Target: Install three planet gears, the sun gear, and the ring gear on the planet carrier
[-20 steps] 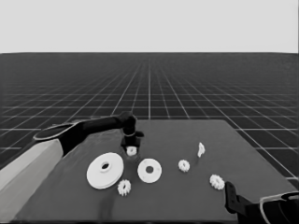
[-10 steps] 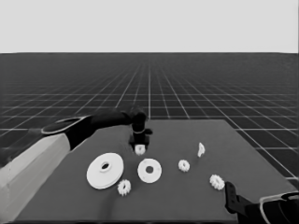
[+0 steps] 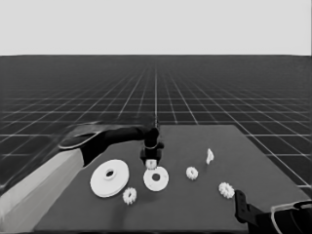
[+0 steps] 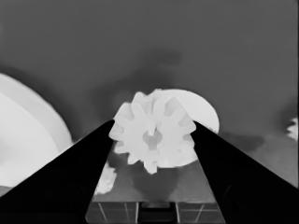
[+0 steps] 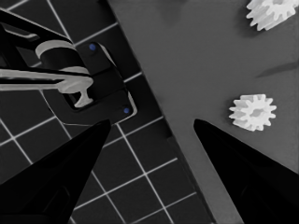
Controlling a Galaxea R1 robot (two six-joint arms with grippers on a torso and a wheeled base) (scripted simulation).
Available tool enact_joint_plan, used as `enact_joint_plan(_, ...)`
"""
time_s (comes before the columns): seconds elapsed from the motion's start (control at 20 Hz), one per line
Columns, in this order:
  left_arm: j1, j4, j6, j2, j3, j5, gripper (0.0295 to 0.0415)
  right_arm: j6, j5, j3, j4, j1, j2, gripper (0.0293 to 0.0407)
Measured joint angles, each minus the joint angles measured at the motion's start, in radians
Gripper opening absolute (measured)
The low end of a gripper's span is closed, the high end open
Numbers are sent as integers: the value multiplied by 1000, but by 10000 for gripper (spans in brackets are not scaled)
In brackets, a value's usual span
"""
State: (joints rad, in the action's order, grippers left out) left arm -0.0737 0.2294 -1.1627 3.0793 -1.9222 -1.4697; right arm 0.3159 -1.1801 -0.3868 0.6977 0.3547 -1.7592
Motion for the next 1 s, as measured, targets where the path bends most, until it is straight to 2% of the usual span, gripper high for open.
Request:
enact_joint_plan(0.15,-40,32,24,15,-44,24,312,0,0,0,0,0,0,385)
enact_joint_plan(0.4,-47,40,29,18,-55,30,312,0,0,0,0,0,0,385)
enact_joint_plan(0.5,-48,40,29,19,-56,30,372,0,0,0,0,0,0,385)
enact_joint_plan(0.55,-48,40,29,19,-56,30,381,0,0,0,0,0,0,385)
enact_joint_plan(0.65,-48,40,29,19,-56,30,384,0,0,0,0,0,0,385)
enact_joint_plan(0.9,-48,40,29,19,-56,30,385,0,0,0,0,0,0,385)
enact_joint_plan(1.0,41,-36,-25,-14,43,-23,385,0,0,0,0,0,0,385)
